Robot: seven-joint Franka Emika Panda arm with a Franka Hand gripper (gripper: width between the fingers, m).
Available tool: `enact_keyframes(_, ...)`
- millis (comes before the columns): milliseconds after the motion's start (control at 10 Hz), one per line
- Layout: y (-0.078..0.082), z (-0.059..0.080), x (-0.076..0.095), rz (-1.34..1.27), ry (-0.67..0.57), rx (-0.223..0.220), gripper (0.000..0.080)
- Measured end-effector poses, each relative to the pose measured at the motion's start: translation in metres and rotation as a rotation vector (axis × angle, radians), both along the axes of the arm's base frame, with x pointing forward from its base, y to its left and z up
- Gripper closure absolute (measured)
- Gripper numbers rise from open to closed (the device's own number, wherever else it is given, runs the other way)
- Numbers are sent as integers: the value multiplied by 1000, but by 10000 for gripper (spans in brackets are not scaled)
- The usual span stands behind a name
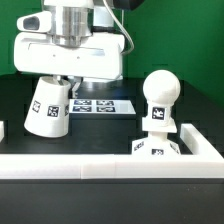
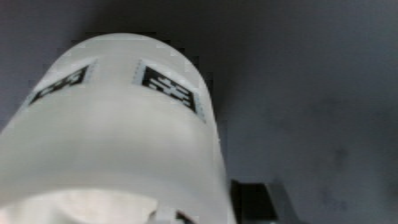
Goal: Assemble lamp
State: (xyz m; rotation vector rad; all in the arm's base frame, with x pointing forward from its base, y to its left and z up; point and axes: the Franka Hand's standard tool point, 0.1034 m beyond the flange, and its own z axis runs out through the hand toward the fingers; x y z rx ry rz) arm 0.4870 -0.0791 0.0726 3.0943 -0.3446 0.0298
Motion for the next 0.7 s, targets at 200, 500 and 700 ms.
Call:
enact_keyframes(200,15,1,5,-4,-5,5,757)
enact_keyframes(500,56,33,25,-65,24,65,755)
enact_keyframes(700,77,68,52,-91,30,95,755)
